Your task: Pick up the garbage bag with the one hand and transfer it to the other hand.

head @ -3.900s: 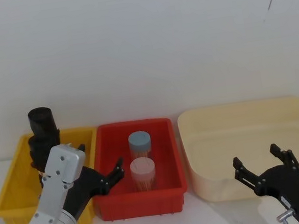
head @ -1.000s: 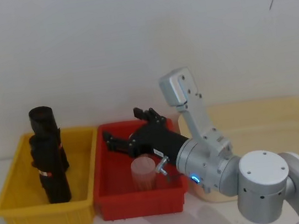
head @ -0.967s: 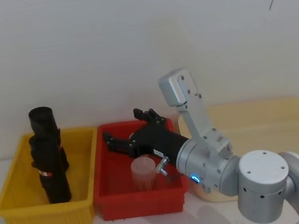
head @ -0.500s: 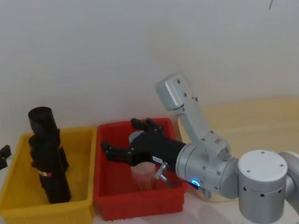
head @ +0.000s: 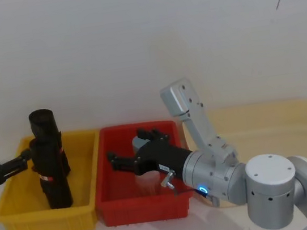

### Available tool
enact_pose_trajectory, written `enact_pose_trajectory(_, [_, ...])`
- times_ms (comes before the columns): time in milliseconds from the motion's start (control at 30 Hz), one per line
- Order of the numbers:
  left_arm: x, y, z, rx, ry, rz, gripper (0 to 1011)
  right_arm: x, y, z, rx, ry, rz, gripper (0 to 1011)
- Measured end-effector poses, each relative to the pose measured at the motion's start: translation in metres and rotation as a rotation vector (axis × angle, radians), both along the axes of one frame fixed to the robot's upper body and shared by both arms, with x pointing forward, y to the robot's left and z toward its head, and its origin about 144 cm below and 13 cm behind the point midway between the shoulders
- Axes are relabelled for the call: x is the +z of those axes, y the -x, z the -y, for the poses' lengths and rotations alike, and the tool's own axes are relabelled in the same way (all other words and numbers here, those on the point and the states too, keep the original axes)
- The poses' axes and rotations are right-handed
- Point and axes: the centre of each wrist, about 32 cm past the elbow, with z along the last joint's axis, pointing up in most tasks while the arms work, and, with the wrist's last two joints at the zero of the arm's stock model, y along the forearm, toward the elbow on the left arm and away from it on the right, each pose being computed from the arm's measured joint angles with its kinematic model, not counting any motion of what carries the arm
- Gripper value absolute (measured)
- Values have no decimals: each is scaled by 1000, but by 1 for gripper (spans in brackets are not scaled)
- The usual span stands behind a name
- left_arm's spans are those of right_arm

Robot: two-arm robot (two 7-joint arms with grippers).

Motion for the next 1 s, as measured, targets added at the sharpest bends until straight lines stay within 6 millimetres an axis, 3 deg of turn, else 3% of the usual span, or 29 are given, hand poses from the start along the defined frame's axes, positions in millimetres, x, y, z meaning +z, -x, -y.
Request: enact_pose_trajectory(1000, [-14, -33, 31, -48, -53, -72, 1002, -6, -6, 20, -23, 11, -36, 1004])
